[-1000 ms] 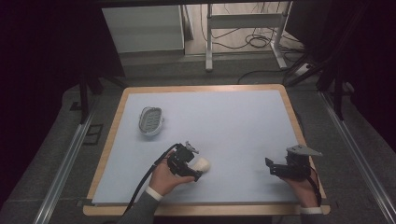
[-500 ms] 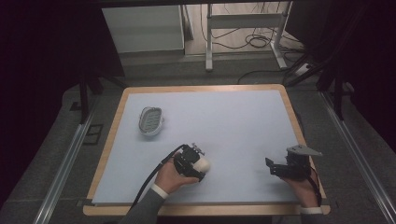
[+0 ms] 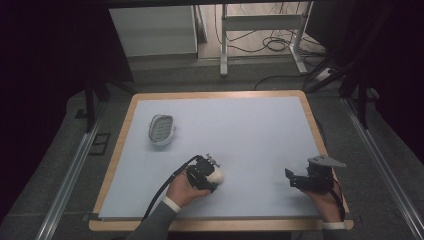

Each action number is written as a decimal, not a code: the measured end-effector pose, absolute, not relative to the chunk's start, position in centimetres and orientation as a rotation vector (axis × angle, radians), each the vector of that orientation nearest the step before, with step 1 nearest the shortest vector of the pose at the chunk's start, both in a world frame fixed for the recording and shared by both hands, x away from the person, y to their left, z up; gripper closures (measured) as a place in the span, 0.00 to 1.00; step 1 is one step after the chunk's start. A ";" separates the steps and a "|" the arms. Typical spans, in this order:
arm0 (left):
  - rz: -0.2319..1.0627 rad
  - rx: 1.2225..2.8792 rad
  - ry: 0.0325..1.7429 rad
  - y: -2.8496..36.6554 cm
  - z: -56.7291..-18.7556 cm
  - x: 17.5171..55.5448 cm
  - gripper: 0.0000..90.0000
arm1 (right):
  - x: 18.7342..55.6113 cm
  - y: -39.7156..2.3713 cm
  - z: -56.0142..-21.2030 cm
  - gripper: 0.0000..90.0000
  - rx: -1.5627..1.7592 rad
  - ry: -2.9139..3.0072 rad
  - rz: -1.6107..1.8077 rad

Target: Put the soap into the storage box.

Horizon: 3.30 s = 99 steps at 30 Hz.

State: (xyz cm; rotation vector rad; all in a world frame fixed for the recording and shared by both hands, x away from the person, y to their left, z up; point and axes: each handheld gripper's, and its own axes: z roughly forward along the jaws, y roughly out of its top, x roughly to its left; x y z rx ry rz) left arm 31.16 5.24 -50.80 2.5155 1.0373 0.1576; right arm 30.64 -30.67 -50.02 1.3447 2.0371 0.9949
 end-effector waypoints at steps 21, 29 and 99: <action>0.153 2.415 1.008 7.7 -48.0 31.4 0.55 | 30.7 -30.9 -50.1 0.07 1.355 2.030 0.988; 0.183 2.414 1.002 8.3 -47.1 31.6 0.55 | 30.7 -30.9 -50.2 0.07 1.356 2.035 0.986; 0.283 2.304 1.125 14.9 -42.8 35.9 0.55 | 30.9 -31.4 -50.6 0.07 1.378 2.029 0.964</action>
